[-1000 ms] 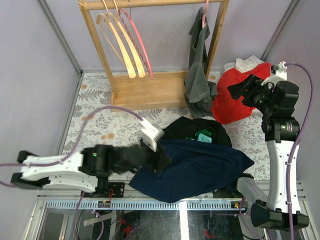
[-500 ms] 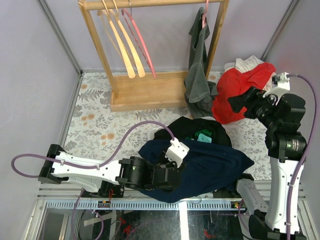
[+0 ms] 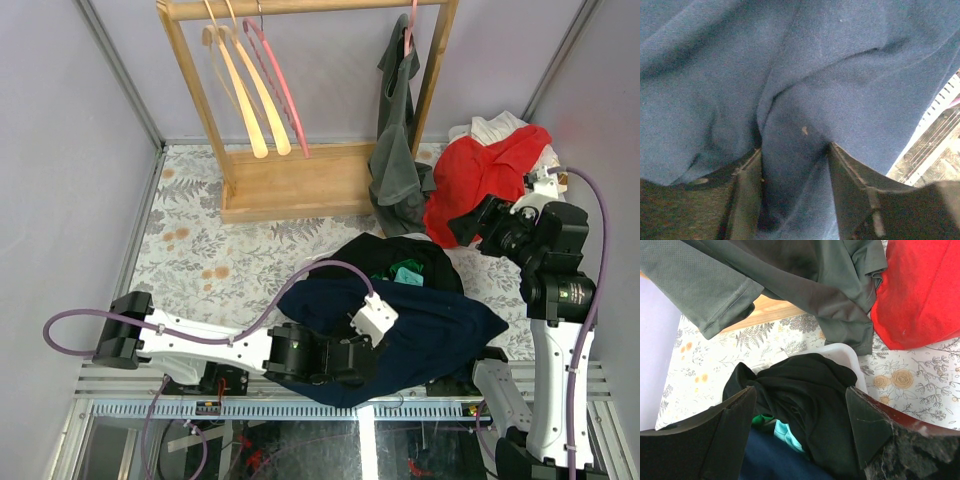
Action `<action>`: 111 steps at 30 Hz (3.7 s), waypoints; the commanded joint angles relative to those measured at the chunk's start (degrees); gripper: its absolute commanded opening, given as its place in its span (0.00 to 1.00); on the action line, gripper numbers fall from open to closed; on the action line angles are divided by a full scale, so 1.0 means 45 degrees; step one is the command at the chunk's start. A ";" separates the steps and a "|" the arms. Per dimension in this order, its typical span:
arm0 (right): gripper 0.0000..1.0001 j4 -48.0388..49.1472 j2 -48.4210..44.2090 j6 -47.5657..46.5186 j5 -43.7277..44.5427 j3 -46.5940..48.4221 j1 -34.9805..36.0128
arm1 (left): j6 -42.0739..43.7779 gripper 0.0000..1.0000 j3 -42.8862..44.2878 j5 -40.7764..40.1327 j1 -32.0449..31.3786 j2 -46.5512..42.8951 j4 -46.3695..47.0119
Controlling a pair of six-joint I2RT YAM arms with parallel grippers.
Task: Place the t-shirt on the hanger
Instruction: Pick up the hanger from the bin.
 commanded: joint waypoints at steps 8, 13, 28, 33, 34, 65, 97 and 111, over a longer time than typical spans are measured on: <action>0.80 0.0206 -0.0393 -0.0068 -0.0534 0.0105 -0.0044 | 0.0728 0.00 0.0339 0.0548 0.0416 -0.0558 0.1005; 0.79 -0.0159 -0.0787 0.0036 -0.0986 0.0562 -0.0049 | 0.1255 0.00 0.1289 0.1304 0.0999 -0.1644 0.0316; 0.79 -0.0421 -0.1614 0.1039 -0.4644 0.2122 0.0529 | 0.2309 0.00 0.0805 0.6099 0.6077 -0.5126 -0.0707; 0.77 0.1051 -0.2239 0.2266 -0.6412 0.0092 0.1063 | 0.2374 0.00 -0.0269 0.6258 0.6915 -0.4412 0.0021; 0.76 0.1280 -0.2327 0.2420 -0.6642 -0.0350 0.1191 | 0.2376 0.00 -0.0485 0.6275 0.7061 -0.4306 0.0161; 0.64 0.1144 -0.2204 0.1523 -0.6321 -0.4246 0.2156 | -0.3412 0.66 0.4305 -0.1101 -0.2376 0.0498 -0.8173; 0.63 0.1037 -0.2334 0.1548 -0.6129 -0.3738 0.2216 | -0.2050 0.03 0.2674 -0.1513 -0.0881 0.1220 -0.4988; 0.67 0.0861 -0.2725 0.1784 -0.6688 -0.2693 0.2214 | -0.0728 0.03 0.2361 -0.0633 -0.0379 -0.3102 -0.3499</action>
